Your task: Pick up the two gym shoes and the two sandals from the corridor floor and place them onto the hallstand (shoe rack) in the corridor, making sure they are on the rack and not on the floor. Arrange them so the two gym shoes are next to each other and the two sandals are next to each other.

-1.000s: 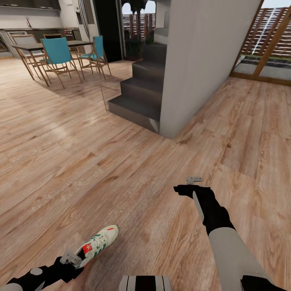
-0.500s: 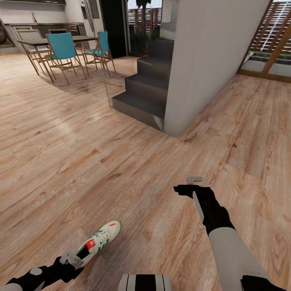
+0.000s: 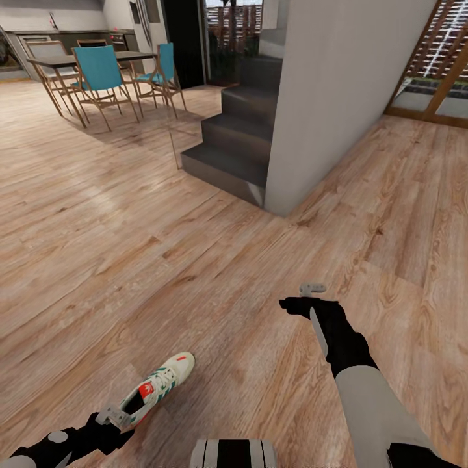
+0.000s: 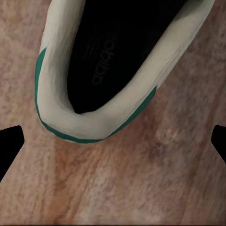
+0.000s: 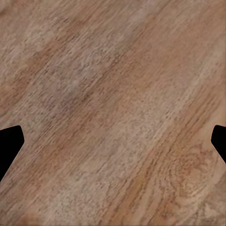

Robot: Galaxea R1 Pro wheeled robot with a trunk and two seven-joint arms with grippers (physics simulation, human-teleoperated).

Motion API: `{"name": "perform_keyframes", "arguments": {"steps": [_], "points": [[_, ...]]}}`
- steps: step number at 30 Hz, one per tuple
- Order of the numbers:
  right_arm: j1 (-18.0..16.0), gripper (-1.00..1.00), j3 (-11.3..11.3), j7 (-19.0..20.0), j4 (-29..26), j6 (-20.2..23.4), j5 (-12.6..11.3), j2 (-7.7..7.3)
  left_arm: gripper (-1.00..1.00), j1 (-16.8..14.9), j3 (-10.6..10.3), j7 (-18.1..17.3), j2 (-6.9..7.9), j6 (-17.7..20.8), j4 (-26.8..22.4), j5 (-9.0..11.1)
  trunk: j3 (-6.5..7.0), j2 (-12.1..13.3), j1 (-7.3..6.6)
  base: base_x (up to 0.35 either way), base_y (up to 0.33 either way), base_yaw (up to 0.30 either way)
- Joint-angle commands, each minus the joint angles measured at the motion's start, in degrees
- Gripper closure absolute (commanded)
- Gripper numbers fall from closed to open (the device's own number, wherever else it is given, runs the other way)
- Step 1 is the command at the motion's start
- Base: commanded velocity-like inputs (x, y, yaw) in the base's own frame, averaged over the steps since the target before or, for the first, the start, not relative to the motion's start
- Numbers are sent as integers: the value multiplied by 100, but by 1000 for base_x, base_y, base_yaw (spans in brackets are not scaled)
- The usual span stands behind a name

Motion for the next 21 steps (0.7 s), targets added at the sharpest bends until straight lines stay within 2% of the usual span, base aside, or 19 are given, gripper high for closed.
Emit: {"name": "perform_keyframes", "arguments": {"steps": [1,21], "points": [[-3,-100,-26,54,-9,24,60,7,-100,-3,-39,8,2,-42,3,-13,-7,-2,-1,0,0,35],[0,-100,-27,54,-10,24,60,7,-100,-3,-39,31,2,-43,-2,-9,-16,-2,-1,19,15,5]]}}
